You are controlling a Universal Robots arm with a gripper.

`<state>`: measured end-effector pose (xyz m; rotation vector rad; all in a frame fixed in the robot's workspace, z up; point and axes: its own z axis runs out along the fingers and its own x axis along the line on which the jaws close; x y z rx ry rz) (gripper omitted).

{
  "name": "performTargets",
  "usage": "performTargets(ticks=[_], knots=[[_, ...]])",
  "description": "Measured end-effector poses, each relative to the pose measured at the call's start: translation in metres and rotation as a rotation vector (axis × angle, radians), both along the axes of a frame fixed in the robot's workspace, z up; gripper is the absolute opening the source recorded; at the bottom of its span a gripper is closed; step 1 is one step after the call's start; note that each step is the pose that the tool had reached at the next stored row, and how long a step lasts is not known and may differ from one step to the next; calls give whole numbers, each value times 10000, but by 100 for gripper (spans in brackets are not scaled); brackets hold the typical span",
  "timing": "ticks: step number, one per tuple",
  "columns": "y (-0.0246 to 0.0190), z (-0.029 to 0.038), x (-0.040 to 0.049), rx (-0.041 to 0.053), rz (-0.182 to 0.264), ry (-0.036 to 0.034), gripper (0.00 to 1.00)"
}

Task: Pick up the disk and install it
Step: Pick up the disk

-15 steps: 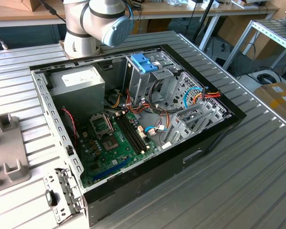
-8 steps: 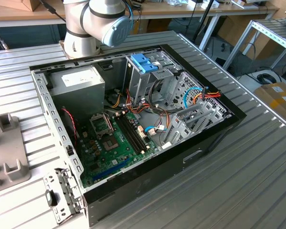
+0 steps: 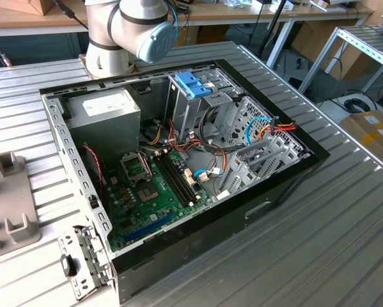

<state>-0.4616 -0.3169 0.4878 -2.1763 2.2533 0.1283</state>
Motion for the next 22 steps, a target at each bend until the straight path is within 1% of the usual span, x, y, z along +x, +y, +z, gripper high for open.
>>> performTargets(ticks=[1,2,22], knots=[[-1,0,11,-87,0,0,37],[-1,0,27,-204,1,0,37],[-1,0,47,-297,0,0,37]])
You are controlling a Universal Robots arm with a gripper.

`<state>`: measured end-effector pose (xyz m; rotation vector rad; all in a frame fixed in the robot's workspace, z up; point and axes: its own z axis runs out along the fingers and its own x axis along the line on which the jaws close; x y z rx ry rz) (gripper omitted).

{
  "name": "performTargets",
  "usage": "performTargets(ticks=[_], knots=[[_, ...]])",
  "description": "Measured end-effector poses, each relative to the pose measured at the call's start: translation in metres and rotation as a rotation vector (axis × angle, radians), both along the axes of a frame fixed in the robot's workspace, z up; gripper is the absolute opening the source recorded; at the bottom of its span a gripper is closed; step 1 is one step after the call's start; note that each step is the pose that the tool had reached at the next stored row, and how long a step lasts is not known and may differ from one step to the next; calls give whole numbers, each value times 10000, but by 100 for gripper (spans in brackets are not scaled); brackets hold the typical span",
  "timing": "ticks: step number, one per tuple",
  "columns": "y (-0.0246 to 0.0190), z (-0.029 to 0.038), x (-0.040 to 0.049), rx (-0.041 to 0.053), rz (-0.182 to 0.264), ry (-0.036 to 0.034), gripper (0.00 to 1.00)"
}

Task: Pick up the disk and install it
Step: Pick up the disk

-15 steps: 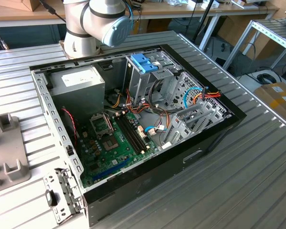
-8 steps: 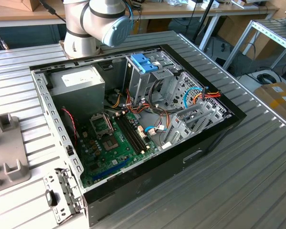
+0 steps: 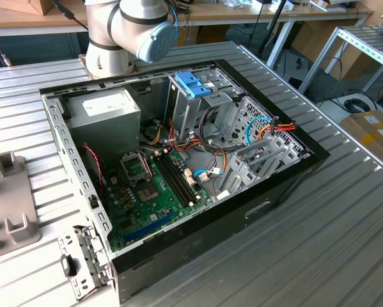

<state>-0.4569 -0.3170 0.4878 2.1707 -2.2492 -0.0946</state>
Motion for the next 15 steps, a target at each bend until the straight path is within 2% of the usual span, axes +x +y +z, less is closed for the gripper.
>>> performTargets(ticks=[15], knots=[[0,0,22,-99,0,0,37]])
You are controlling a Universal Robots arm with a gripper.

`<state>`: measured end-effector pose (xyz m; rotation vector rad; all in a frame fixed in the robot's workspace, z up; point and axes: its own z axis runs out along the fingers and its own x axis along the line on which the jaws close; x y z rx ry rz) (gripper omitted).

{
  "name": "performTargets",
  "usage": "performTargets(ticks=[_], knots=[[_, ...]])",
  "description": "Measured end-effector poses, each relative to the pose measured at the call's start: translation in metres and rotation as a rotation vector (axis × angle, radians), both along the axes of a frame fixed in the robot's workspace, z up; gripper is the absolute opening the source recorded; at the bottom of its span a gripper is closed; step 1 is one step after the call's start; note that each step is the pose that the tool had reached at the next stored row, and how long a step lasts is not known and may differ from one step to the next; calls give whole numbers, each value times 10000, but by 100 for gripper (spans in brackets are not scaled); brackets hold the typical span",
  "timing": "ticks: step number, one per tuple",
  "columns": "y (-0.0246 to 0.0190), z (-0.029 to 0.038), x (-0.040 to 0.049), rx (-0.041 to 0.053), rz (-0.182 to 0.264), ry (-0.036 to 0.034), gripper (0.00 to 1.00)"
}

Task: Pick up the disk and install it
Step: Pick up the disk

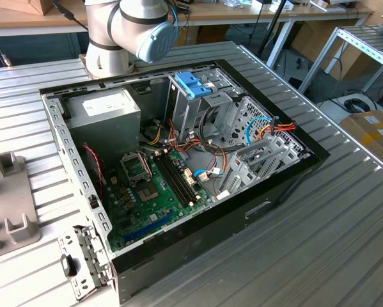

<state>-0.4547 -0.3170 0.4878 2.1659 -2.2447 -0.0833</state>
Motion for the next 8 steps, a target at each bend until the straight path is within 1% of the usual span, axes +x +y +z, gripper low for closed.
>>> performTargets(ticks=[8], knots=[[0,0,19,-68,1,0,37]])
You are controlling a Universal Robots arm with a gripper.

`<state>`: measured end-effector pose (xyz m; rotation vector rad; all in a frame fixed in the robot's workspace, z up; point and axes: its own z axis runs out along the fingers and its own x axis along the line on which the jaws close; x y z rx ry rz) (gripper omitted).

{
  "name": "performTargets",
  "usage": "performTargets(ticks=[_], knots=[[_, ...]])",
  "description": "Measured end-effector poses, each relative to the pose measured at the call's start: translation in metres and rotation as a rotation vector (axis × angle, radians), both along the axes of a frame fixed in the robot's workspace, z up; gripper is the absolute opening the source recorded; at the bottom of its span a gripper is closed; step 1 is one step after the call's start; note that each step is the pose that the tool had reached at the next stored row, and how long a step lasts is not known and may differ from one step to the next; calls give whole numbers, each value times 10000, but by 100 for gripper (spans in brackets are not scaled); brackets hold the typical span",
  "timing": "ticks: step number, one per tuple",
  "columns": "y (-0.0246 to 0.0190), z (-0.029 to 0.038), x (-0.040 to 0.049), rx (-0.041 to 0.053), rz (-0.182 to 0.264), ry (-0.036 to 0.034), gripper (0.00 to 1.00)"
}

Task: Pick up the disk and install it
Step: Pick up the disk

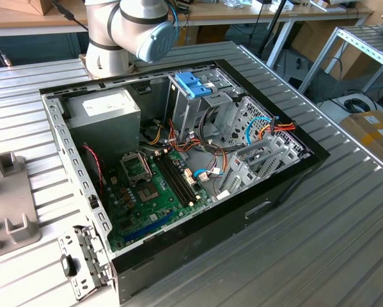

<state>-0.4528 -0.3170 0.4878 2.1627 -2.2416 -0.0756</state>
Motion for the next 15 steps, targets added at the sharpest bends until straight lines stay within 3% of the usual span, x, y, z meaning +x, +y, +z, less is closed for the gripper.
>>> performTargets(ticks=[15], knots=[[1,0,40,-66,-2,1,37]])
